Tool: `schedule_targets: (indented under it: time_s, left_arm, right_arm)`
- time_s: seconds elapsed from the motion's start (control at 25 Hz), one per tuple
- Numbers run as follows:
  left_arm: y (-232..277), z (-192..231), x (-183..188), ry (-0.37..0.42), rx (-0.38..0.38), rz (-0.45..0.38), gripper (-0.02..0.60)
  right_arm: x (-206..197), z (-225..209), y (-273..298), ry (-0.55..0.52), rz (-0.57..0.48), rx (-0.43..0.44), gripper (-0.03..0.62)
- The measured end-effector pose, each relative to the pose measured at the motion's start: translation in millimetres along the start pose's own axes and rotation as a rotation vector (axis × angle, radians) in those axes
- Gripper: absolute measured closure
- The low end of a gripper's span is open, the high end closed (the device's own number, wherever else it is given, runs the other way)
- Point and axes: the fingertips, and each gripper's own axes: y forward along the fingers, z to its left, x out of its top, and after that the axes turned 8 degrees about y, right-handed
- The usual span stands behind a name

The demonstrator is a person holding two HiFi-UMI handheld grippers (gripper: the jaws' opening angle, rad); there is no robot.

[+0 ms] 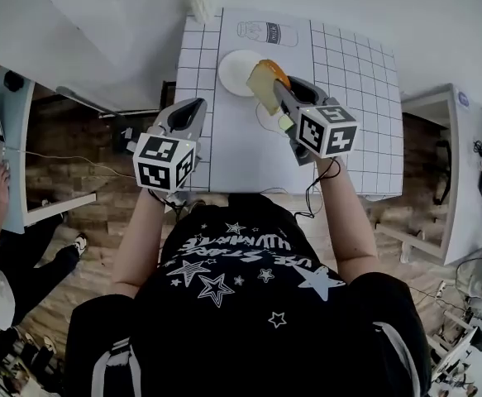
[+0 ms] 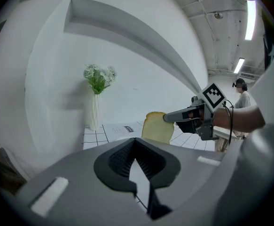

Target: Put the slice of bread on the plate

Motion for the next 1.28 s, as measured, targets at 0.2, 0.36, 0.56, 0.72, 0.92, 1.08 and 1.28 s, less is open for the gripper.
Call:
schedule_targets:
  time_s: [0.2, 0.36, 0.56, 0.72, 0.92, 1.08, 1.28]
  left_arm:
    - [18, 10, 8, -0.006, 0.033, 0.002, 0.574]
    - [26, 21, 8, -0.02, 0.063, 0.02, 0.574]
    - [34, 30, 2, -0.033, 0.089, 0.047, 0.574]
    - [39, 35, -2, -0.045, 0.092, 0.062, 0.574]
    - [42, 38, -9, -0.062, 0.093, 0.073, 0.574]
    - [42, 37, -16, -0.069, 0.082, 0.086, 0.574]
    - [38, 38, -21, -0.071, 0.074, 0.094, 0.574]
  right_arm:
    - [25, -8, 34, -0.291, -0.021, 0.029, 0.499]
    - [24, -14, 67, -0.599, 0.003, 0.014, 0.499]
    - [13, -12, 94, -0.83, -0.01, 0.041, 0.499]
    - [2, -4, 105, -0.946, -0.04, 0.059, 0.499]
    - [-25, 8, 108, -0.925, -0.037, 0.145, 0.499]
    - [-47, 15, 104, -0.915, -0.011, 0.204, 0.499]
    - [-72, 24, 103, -0.947, 0.061, 0.275, 0.494]
